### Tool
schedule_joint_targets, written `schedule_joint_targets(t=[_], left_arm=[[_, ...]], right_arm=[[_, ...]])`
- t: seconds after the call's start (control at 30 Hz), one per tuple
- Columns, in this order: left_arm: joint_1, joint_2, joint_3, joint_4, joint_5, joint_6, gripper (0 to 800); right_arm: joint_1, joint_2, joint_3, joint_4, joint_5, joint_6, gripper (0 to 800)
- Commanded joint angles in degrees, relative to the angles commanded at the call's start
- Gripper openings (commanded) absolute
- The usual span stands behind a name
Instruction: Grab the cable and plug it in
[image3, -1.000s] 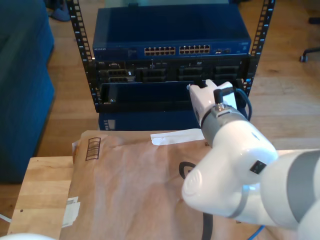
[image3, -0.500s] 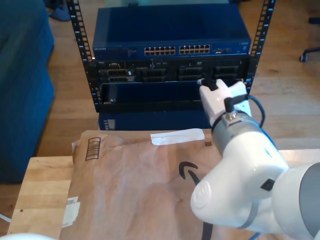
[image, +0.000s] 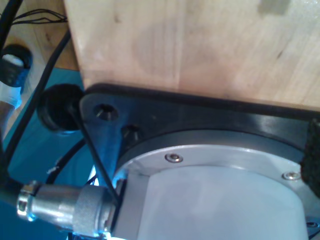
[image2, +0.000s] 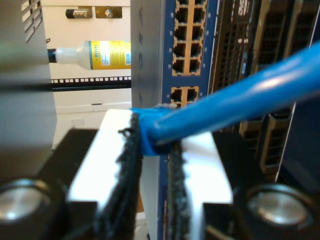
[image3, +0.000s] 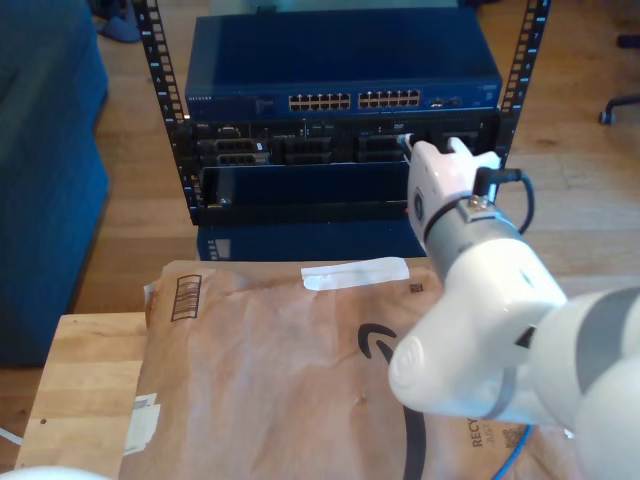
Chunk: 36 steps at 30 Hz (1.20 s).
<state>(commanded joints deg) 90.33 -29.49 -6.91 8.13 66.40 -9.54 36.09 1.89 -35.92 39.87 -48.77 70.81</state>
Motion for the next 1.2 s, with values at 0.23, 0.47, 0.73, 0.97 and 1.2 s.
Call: schedule_joint_targets(t=[0.23,0.47,0.73,0.97,1.2], left_arm=[[0.0,-0.1,0.0,0.0,0.0,0.0,800],[0.0,-0.1,0.0,0.0,0.0,0.0,799],[0.0,0.0,0.0,0.0,0.0,0.0,800],[0.0,0.0,0.0,0.0,0.0,0.0,800],[0.0,-0.1,0.0,0.0,0.0,0.0,800]], right_arm=[[-3.9,12.8,-8.8,-2.0,-8.4,4.1,0],[-6.2,21.9,-14.0,-7.2,-19.3,13.0,0],[-7.8,27.9,-18.6,-7.5,-23.0,13.0,0],[-8.2,31.1,-21.8,-7.2,-24.1,12.9,0],[-9.4,35.2,-27.2,-7.2,-24.0,12.7,0]])
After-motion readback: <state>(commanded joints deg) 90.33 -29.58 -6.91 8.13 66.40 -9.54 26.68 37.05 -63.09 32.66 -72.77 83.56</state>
